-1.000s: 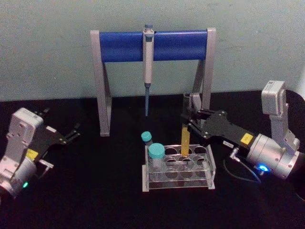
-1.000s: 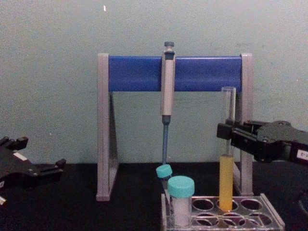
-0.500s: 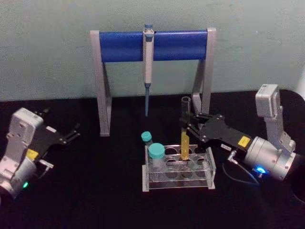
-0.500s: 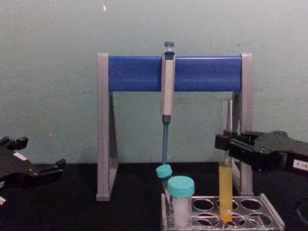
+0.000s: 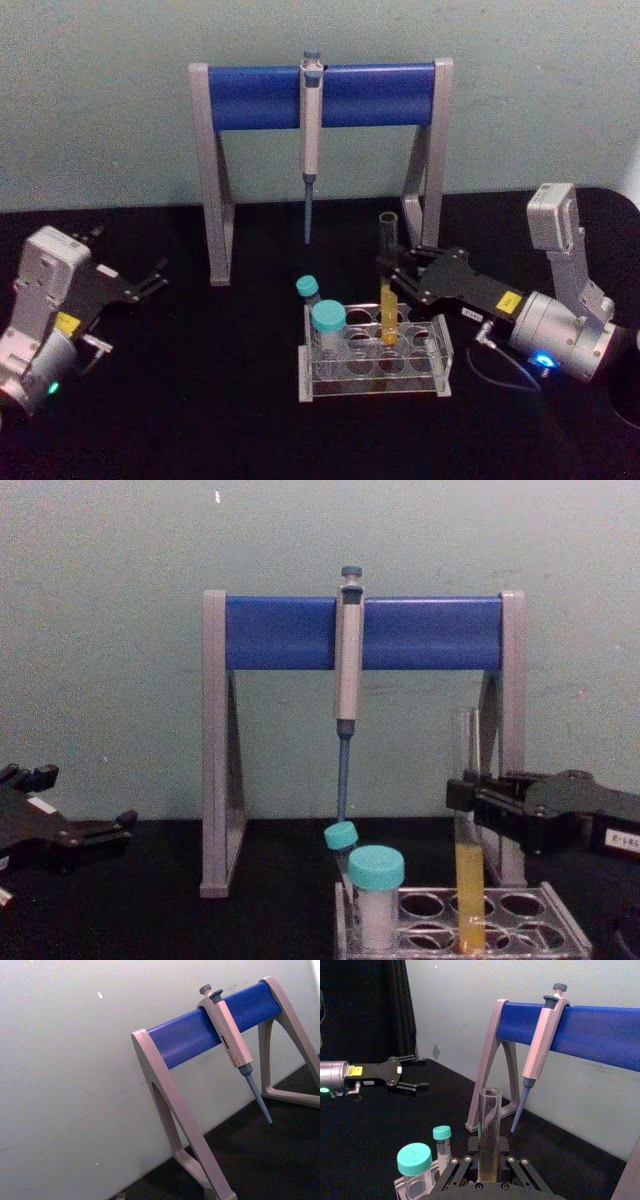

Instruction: Pick up the test tube from the test tube rack, shake it, then place it back into the test tube rack.

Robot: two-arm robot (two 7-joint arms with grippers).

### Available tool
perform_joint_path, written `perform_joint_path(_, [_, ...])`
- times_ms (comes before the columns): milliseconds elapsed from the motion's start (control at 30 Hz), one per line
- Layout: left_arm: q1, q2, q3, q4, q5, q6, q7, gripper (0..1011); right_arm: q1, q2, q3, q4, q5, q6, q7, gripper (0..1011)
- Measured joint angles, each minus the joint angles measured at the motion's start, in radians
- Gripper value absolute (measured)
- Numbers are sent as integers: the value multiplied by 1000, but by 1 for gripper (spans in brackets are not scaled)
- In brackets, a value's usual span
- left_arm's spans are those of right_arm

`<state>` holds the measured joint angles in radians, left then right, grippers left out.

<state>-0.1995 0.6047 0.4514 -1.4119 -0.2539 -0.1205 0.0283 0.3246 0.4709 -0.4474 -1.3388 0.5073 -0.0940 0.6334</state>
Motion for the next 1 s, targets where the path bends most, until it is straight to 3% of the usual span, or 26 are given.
perform_joint_path(1000, [0, 0, 0, 0, 0, 0, 0, 1001, 12, -8, -11, 30, -3, 20, 11, 229])
